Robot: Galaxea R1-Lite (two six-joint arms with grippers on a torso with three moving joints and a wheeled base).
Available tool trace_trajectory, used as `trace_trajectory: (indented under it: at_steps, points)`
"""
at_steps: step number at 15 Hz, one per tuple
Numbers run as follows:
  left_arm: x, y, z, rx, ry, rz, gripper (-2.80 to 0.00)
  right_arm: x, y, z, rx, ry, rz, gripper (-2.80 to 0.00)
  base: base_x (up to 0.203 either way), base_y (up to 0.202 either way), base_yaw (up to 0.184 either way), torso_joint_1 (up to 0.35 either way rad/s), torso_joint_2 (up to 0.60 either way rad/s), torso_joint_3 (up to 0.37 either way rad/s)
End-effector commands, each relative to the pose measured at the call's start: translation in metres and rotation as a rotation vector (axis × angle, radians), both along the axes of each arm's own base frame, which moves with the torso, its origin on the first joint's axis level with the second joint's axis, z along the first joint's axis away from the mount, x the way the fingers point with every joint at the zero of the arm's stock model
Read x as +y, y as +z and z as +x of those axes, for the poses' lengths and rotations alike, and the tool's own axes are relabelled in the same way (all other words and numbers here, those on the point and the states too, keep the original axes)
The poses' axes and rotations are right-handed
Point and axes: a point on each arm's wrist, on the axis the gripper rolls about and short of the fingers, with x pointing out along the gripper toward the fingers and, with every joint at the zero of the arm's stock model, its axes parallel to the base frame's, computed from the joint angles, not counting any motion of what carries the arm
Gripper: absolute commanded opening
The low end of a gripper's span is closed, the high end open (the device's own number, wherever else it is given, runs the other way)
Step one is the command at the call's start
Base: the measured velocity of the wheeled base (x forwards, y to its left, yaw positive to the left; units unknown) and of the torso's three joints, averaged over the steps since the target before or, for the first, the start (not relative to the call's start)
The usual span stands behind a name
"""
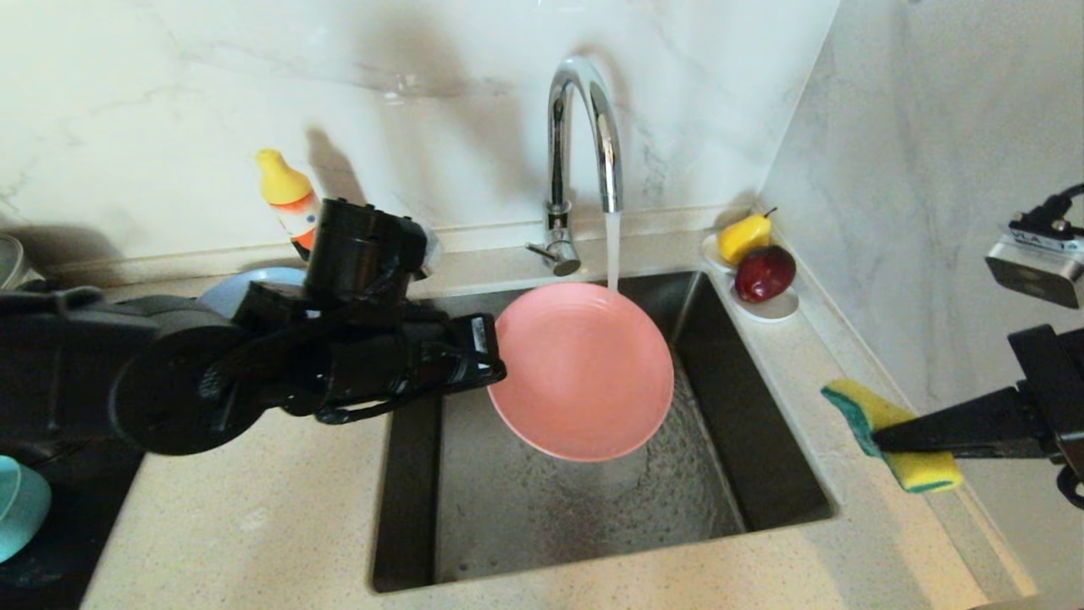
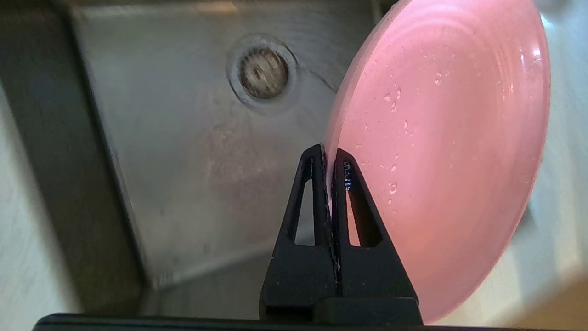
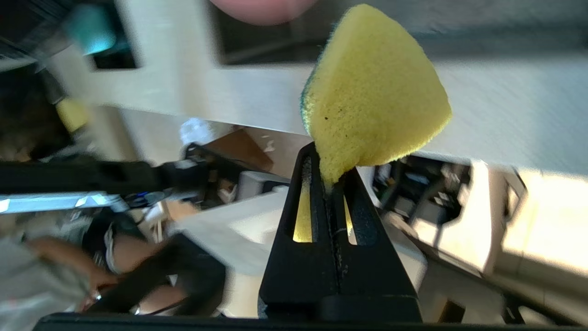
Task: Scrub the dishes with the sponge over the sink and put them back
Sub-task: Rinse the plate
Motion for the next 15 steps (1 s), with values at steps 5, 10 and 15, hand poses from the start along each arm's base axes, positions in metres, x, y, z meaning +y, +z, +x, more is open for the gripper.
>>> trace_trajectory:
  at_steps: [5,10,15]
  points:
    - [-0.044,-0.039,0.067,0.057,0.064,0.064,-2.80,-0.023,-0.030,-0.024,0.075,-0.087,-0.013,-2.80,0.000,0.000,0.000,0.000,0.00,0.000]
    - [-0.075,-0.050,0.070,0.056,0.009,0.066,-2.80,-0.023,-0.042,-0.025,0.029,-0.091,0.001,-2.80,0.000,0.000,0.000,0.000,0.00,0.000]
    - [-0.076,-0.051,0.065,0.089,0.016,0.071,-2.80,-0.023,-0.046,-0.025,0.045,-0.089,-0.004,-2.80,0.000,0.000,0.000,0.000,0.00,0.000]
